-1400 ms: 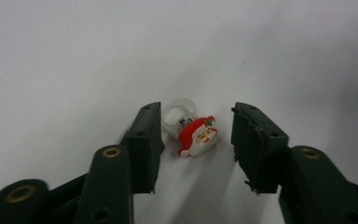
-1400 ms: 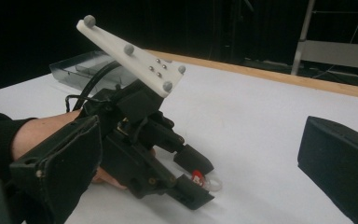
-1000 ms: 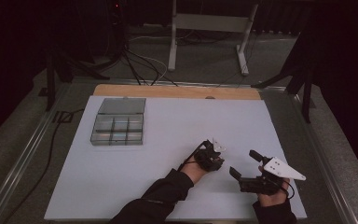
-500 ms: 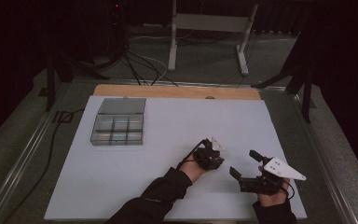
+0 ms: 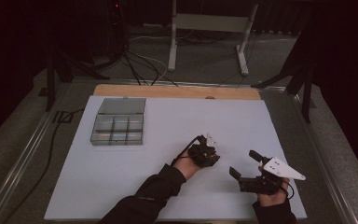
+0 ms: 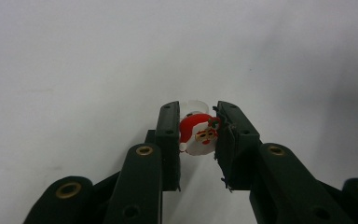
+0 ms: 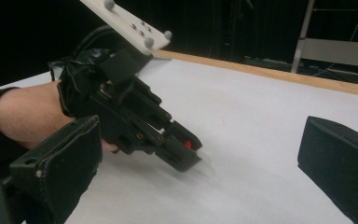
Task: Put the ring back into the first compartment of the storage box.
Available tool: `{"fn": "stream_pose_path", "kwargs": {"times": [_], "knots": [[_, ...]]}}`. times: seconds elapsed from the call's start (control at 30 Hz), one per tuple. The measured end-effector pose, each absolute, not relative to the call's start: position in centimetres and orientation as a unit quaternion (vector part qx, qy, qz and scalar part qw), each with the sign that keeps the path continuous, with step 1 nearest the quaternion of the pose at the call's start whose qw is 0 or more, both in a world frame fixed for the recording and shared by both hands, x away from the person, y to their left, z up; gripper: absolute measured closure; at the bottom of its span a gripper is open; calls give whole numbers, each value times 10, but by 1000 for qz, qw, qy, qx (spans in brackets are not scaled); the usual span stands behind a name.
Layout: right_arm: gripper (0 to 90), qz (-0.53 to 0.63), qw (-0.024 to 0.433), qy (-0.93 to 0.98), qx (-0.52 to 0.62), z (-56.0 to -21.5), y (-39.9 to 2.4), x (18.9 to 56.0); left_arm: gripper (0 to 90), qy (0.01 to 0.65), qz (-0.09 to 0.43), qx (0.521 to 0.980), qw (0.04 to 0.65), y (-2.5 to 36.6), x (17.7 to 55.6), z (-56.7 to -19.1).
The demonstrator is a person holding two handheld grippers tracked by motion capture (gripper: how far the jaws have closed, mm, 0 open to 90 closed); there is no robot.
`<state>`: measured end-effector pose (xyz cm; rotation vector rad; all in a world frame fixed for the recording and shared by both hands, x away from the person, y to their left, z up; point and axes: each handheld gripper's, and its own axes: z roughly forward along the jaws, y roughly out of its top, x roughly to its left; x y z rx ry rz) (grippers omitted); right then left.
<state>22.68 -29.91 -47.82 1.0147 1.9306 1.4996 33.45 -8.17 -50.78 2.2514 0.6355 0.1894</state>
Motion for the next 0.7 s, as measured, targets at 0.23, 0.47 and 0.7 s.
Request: {"fn": "stream_pose_path", "kwargs": {"times": [0.23, 0.47, 0.7], "knots": [[0, 549, 244, 706, 374, -479, -300, 227, 729, 247, 78, 887, 382, -69, 337, -505], [0, 547, 241, 709, 374, -480, -298, 228, 729, 249, 83, 887, 379, -55, 337, -500], [0, 547, 240, 709, 375, -481, -298, 228, 730, 251, 90, 888, 375, -41, 339, -497]]}}
